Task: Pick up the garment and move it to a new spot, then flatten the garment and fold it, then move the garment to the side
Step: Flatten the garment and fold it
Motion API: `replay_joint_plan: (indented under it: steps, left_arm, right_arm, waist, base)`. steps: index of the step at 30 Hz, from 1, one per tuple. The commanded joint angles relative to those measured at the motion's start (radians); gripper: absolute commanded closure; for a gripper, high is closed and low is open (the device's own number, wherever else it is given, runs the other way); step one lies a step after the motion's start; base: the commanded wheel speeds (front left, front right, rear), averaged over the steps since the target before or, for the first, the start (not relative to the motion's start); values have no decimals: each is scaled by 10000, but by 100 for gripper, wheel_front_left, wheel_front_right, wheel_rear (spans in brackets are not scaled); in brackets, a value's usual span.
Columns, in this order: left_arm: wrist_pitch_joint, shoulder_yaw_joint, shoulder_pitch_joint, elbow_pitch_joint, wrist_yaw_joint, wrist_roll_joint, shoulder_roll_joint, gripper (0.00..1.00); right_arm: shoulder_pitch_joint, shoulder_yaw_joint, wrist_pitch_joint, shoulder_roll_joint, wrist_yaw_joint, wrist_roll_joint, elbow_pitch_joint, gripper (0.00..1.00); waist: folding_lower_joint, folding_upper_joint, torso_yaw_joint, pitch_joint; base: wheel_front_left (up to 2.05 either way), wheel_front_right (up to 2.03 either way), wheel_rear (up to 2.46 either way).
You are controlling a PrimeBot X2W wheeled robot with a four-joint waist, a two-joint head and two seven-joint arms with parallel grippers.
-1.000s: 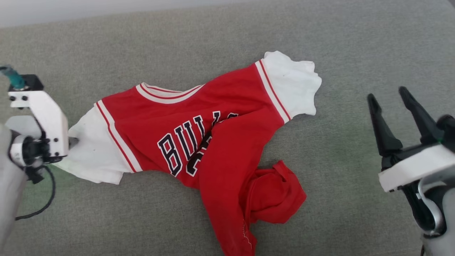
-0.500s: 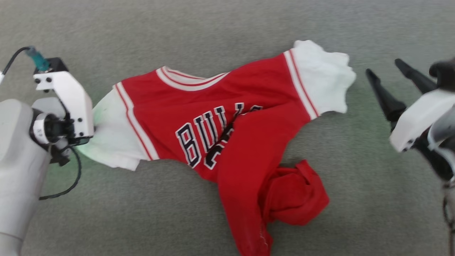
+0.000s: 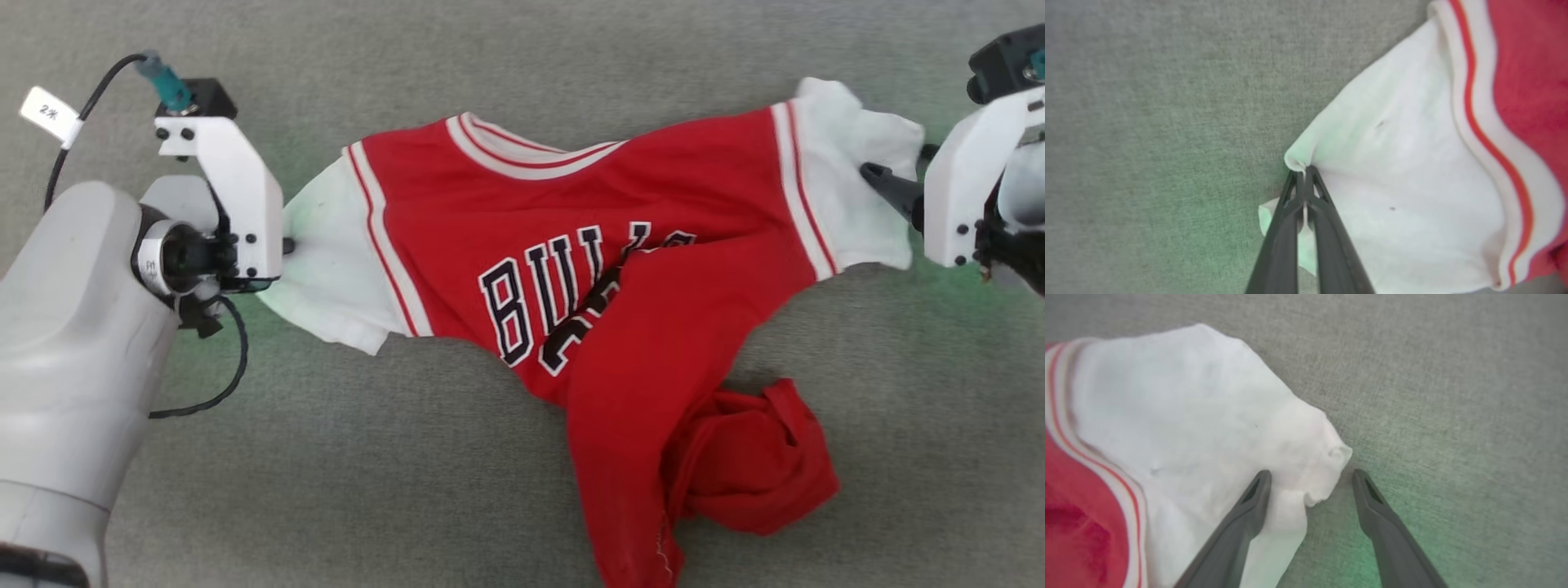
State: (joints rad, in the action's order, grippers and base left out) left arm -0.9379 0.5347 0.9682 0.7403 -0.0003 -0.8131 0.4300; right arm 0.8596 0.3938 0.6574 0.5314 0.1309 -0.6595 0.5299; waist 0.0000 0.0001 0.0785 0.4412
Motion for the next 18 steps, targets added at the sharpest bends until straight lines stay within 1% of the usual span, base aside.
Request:
replay_joint_plan:
  steps: [1, 3, 4, 5, 6, 7, 11, 15, 18]
  left_arm:
    - [73, 260, -336, 365, -35, 41, -353, 100]
    - [168, 285, -271, 466, -82, 58, -411, 100]
    - [225, 276, -228, 519, -116, 44, -438, 100]
    - [349, 248, -195, 553, -133, 37, -463, 100]
    - [443, 234, -163, 609, -152, 32, -495, 100]
    - [561, 213, -119, 656, -189, 38, -485, 100]
    - [968, 85, 128, 745, -217, 94, -361, 100]
    - [1268, -113, 617, 613, -199, 122, -110, 100]
    - [1403, -191, 869, 484, -180, 141, -12, 100]
  right_arm:
    - [194, 202, 359, -83, -3, -54, 358, 0]
    - [239, 469, 1135, -275, -3, -233, 1073, 0]
    - [283, 629, 1432, -324, -3, -272, 1285, 30]
    - [339, 699, 1713, -343, -3, -325, 1537, 100]
    - [384, 817, 1921, -342, -3, -351, 1662, 100]
    - [472, 842, 1903, -323, -3, -383, 1701, 100]
    - [760, 753, 1426, -164, -3, -687, 1516, 100]
    - [1043, 548, 780, 46, -3, -1044, 1034, 100]
    - [1200, 515, 581, 175, -3, -1161, 807, 100]
  waist:
    - [0, -1, 143, 126]
    - [0, -1, 210, 154]
    - [0, -1, 232, 165]
    - [0, -1, 252, 167]
    - [0, -1, 267, 160]
    - [0, -1, 275, 147]
    - [0, -1, 213, -77]
    - [0, -1, 51, -443]
    - [0, -1, -48, -648]
  base:
    - [0, 0, 0]
    - [0, 0, 0]
    - [0, 0, 0]
    - [0, 0, 0]
    - [0, 0, 0]
    - [0, 0, 0]
    - [0, 0, 0]
    - [0, 0, 0]
    - [0, 0, 0]
